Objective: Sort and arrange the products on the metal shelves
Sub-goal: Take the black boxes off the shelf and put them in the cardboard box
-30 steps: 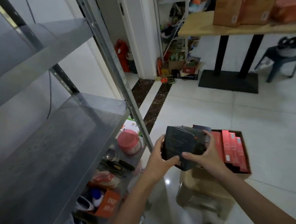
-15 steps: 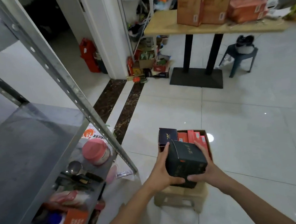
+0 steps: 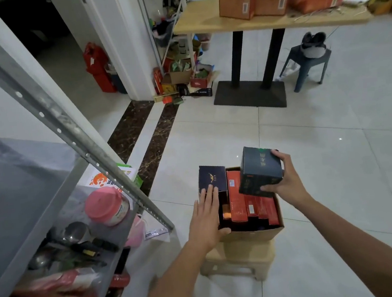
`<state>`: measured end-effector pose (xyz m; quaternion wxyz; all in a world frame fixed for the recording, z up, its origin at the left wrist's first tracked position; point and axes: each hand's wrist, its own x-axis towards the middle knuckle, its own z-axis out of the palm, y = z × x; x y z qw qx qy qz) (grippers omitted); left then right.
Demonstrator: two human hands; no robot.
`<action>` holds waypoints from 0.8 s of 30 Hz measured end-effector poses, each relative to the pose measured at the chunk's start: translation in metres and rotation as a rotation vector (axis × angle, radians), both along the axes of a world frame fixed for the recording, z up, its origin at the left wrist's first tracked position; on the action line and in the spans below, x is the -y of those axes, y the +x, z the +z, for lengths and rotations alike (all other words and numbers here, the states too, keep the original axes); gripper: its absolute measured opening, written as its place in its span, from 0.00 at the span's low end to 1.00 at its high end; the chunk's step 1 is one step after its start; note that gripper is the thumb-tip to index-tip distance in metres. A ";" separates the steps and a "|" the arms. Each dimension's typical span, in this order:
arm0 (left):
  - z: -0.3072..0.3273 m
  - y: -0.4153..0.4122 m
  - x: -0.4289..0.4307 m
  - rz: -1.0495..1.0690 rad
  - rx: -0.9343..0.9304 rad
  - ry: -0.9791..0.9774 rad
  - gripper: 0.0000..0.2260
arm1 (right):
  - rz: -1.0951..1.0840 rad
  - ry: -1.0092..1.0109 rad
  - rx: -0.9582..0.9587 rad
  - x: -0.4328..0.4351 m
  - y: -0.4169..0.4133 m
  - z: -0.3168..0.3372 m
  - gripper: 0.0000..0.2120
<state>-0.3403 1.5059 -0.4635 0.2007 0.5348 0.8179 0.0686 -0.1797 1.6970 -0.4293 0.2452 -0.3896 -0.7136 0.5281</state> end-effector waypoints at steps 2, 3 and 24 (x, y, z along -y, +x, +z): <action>-0.018 0.000 0.009 -0.017 -0.023 -0.107 0.50 | 0.059 0.005 0.082 -0.002 0.005 -0.028 0.46; -0.026 -0.001 0.012 -0.032 -0.032 -0.157 0.49 | 0.069 0.013 0.098 -0.002 0.010 -0.040 0.46; -0.064 -0.018 0.024 0.135 0.084 -0.301 0.42 | 0.066 0.020 0.067 0.047 0.004 -0.036 0.42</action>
